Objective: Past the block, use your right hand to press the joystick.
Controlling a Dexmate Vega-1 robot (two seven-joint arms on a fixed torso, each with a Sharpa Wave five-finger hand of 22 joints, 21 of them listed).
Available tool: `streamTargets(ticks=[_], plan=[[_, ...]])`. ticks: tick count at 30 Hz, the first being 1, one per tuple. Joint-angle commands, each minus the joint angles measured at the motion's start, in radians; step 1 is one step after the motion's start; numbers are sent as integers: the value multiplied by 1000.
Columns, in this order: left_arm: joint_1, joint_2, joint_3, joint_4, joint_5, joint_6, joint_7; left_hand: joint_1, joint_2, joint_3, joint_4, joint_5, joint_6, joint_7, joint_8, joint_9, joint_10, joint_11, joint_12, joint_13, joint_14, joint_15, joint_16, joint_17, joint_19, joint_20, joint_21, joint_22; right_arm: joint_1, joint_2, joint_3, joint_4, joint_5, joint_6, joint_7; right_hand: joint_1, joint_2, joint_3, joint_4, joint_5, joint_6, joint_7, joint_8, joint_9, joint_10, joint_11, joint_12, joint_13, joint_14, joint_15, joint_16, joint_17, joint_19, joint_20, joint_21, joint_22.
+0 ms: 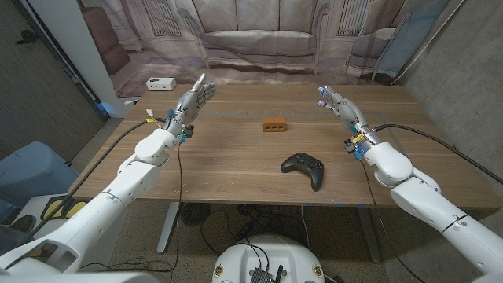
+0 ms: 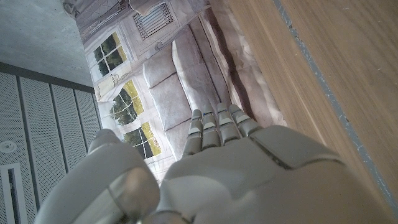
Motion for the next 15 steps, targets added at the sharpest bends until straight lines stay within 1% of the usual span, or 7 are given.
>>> streamTargets(ticks=[1,4,9,15], plan=[[-10,-9,7,0,9,10,12,2,6,3,-5,-1,0,2,0,6,5,5,-4,2,0,-1,0,3,3,-11,1,5,69,40,-24,114,127,66,102,15,4,2,-9,3,-6,6,-4,1,-6,6,-4,3,-7,-3,-5,0,4,-14,-2,0],[-17,-13,12,5,11,10,9,2,6,3,-6,-1,-1,2,0,6,6,5,-3,2,0,0,0,3,3,-13,1,5,85,44,-28,136,158,75,133,19,4,4,-10,2,-12,8,-7,1,-7,7,-4,3,-5,-4,-5,0,12,-20,0,0],[-26,-18,20,8,17,12,8,2,6,3,-6,-1,-1,2,0,6,5,4,-4,2,1,-1,0,3,3,-14,1,5,115,46,-36,177,220,81,203,25,6,5,-13,1,-25,20,-12,0,-6,7,-4,2,0,-1,-4,0,16,-20,-1,-1],[-19,-20,15,-4,27,12,33,2,6,3,-7,-1,-1,2,0,6,4,5,-4,2,0,0,0,3,3,-14,1,4,147,57,-46,223,280,76,265,29,7,6,-14,1,-26,28,-12,0,-5,9,-4,2,0,1,-5,0,17,-20,-3,-1]])
